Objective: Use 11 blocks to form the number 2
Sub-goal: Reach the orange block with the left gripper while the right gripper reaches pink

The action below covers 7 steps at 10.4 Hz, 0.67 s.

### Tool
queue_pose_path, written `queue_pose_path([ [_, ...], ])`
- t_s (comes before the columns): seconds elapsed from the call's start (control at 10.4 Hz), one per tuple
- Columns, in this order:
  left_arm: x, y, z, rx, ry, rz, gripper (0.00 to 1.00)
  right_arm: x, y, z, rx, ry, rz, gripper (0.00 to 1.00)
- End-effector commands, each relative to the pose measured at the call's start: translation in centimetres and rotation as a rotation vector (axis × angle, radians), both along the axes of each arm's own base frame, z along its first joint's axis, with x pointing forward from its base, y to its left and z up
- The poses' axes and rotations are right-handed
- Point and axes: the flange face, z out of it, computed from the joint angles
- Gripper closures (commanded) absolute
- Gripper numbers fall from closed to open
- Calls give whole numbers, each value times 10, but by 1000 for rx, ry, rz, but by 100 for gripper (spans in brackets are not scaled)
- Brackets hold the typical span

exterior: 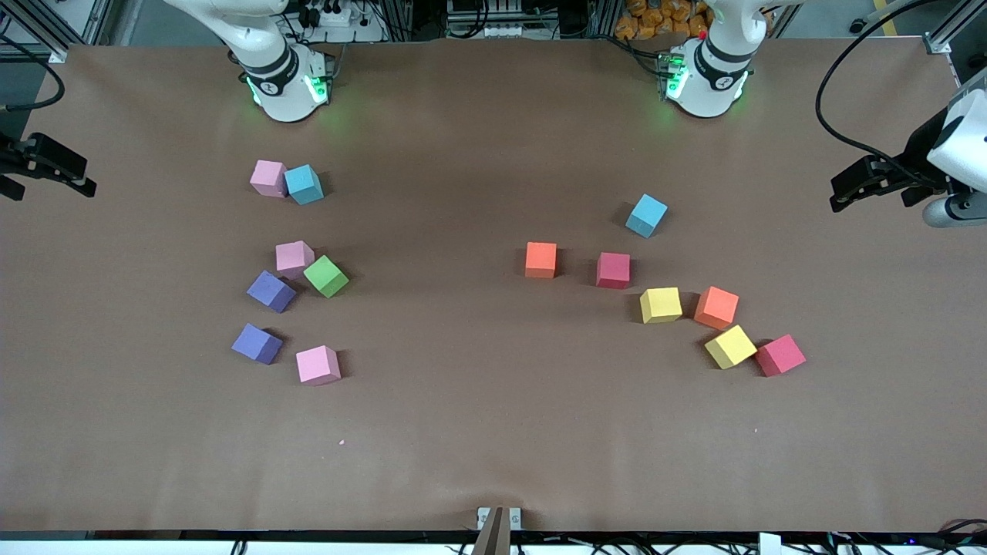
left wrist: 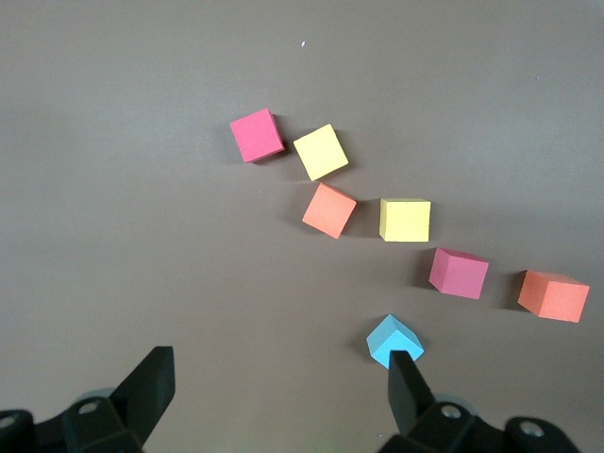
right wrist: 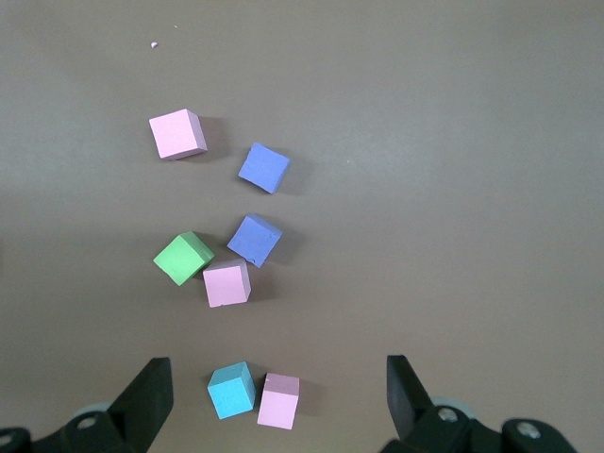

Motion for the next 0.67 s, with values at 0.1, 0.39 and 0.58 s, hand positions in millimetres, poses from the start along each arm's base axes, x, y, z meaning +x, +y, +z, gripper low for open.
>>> queue_pose_path([
  [0.1, 0, -6, 5, -1, -2, 2, 0, 2, 11, 1, -7, -13, 5, 0],
  [0.39, 14, -45, -29, -11, 33, -67, 0, 2, 11, 0, -7, -11, 5, 0],
  [0.58, 20, -120, -65, -18, 50, -135, 0, 8, 18, -13, -4, 13, 19, 0],
])
